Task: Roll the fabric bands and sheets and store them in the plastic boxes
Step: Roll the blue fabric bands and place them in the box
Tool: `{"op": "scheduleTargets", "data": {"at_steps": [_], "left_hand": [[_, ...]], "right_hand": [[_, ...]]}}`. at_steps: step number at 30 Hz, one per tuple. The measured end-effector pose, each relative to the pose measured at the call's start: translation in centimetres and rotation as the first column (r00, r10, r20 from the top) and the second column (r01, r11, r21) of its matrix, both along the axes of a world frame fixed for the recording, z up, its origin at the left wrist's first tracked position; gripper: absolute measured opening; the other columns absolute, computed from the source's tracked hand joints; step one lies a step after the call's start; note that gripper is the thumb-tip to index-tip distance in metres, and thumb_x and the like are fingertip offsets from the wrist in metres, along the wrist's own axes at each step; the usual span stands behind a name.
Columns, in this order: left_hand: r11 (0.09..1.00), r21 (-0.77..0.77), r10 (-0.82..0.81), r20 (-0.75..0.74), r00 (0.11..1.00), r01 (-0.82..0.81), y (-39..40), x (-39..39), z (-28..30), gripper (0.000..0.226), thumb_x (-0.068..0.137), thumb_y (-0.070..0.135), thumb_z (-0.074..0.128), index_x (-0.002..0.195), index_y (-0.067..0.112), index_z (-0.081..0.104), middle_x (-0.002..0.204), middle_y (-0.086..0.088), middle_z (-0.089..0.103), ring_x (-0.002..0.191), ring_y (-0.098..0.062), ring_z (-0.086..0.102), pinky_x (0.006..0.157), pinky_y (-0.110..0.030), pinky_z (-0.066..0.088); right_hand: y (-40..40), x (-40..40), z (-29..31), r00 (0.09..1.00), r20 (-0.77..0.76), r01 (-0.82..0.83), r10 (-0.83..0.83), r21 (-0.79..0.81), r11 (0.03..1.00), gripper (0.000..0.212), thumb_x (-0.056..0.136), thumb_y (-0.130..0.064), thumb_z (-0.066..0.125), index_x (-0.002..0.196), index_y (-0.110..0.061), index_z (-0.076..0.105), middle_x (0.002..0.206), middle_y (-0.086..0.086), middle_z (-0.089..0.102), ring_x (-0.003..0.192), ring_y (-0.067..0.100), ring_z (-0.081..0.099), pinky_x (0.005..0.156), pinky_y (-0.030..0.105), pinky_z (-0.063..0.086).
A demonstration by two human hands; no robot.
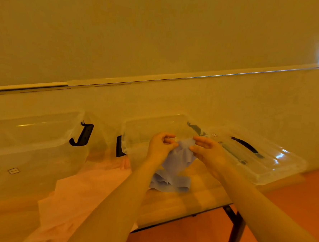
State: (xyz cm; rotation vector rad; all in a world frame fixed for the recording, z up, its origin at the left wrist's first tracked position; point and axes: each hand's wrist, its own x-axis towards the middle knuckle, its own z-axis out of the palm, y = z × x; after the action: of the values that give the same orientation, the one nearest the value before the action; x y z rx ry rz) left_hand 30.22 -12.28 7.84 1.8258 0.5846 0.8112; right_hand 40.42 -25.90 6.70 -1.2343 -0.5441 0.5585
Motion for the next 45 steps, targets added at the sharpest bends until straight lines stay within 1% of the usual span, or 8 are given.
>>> {"op": "scheduleTargets", "data": {"at_steps": [4, 11, 15, 17, 25, 28, 38, 45], "left_hand": [[0.998, -0.006, 0.058, -0.079, 0.995, -0.059, 0.5, -0.3, -3.3, 0.024, 0.080, -0.007, 0.068, 0.102, 0.002, 0.064, 0.069, 0.003, 0.057, 0.068, -0.010, 0.056, 0.066, -0.018, 0.047], [0.996, 0.050, 0.089, -0.256, 0.963, -0.079, 1.2, -1.9, -8.1, 0.025, 0.080, -0.006, 0.068, 0.105, -0.005, 0.063, 0.077, 0.006, 0.055, 0.065, -0.003, 0.049, 0.060, -0.009, 0.046], [0.996, 0.066, 0.081, -0.317, 0.945, -0.063, 1.6, -2.7, -8.9, 0.025, 0.083, -0.001, 0.066, 0.108, 0.000, 0.063, 0.089, -0.002, 0.060, 0.071, -0.006, 0.053, 0.063, -0.008, 0.045], [0.994, 0.073, 0.095, -0.298, 0.950, -0.077, 1.7, -3.0, -8.8, 0.023, 0.084, 0.002, 0.067, 0.107, 0.003, 0.064, 0.091, -0.001, 0.060, 0.077, -0.009, 0.055, 0.064, -0.008, 0.044], [0.985, 0.108, 0.149, -0.167, 0.975, -0.132, 2.4, -5.3, -7.1, 0.020, 0.088, 0.004, 0.063, 0.104, 0.016, 0.059, 0.078, 0.007, 0.053, 0.070, -0.002, 0.049, 0.059, -0.010, 0.041], [0.976, 0.131, 0.188, -0.126, 0.974, -0.171, 2.9, -7.1, -6.6, 0.019, 0.087, 0.006, 0.064, 0.102, 0.017, 0.060, 0.079, 0.009, 0.053, 0.072, -0.004, 0.051, 0.060, -0.011, 0.041], [0.925, 0.129, 0.371, -0.088, 0.924, -0.359, 5.1, -15.7, -7.6, 0.026, 0.087, 0.009, 0.066, 0.112, 0.016, 0.063, 0.091, 0.005, 0.061, 0.077, -0.003, 0.054, 0.064, -0.013, 0.042], [0.914, 0.145, 0.402, -0.197, 0.894, -0.379, 5.0, -20.3, -9.2, 0.028, 0.088, 0.010, 0.065, 0.114, 0.015, 0.061, 0.099, -0.001, 0.063, 0.086, -0.012, 0.057, 0.075, -0.025, 0.048]], "right_hand": [[0.3, -0.1, -3.6, 1.000, 0.005, -0.012, 0.012, -0.080, 0.997, 0.035, 0.082, 0.007, 0.066, 0.111, -0.010, 0.060, 0.111, 0.014, 0.063, 0.106, 0.030, 0.061, 0.079, 0.034, 0.056], [1.0, -0.8, -8.6, 0.984, 0.175, 0.039, 0.019, -0.323, 0.945, 0.043, 0.080, 0.014, 0.065, 0.120, 0.002, 0.057, 0.118, 0.021, 0.059, 0.107, 0.032, 0.058, 0.063, 0.012, 0.050], [1.3, -1.0, -10.3, 0.984, 0.178, 0.066, 0.001, -0.366, 0.928, 0.043, 0.079, 0.014, 0.065, 0.119, 0.001, 0.056, 0.121, 0.026, 0.057, 0.099, 0.035, 0.059, 0.071, 0.043, 0.054], [1.3, -1.0, -10.4, 0.974, 0.228, 0.089, 0.000, -0.380, 0.921, 0.045, 0.080, 0.012, 0.066, 0.121, -0.001, 0.055, 0.118, 0.022, 0.058, 0.095, 0.031, 0.059, 0.070, 0.039, 0.054], [0.4, -1.1, -8.7, 0.912, 0.388, 0.267, -0.135, -0.310, 0.913, 0.040, 0.087, -0.006, 0.066, 0.123, -0.012, 0.051, 0.103, -0.003, 0.054, 0.090, 0.013, 0.057, 0.071, 0.017, 0.044], [0.2, -1.5, -9.0, 0.881, 0.417, 0.342, -0.224, -0.235, 0.910, 0.036, 0.088, 0.003, 0.060, 0.124, 0.001, 0.051, 0.096, 0.003, 0.055, 0.078, 0.004, 0.053, 0.065, 0.008, 0.046], [2.7, -7.2, -8.6, 0.871, 0.466, 0.271, -0.154, -0.195, 0.943, 0.030, 0.087, -0.014, 0.066, 0.115, -0.009, 0.058, 0.094, 0.005, 0.060, 0.079, 0.017, 0.056, 0.073, 0.035, 0.046], [3.7, -10.6, -9.0, 0.821, 0.562, 0.287, -0.104, -0.248, 0.925, 0.036, 0.086, -0.019, 0.070, 0.119, -0.007, 0.061, 0.106, 0.003, 0.060, 0.091, 0.014, 0.055, 0.068, 0.025, 0.048]]}}
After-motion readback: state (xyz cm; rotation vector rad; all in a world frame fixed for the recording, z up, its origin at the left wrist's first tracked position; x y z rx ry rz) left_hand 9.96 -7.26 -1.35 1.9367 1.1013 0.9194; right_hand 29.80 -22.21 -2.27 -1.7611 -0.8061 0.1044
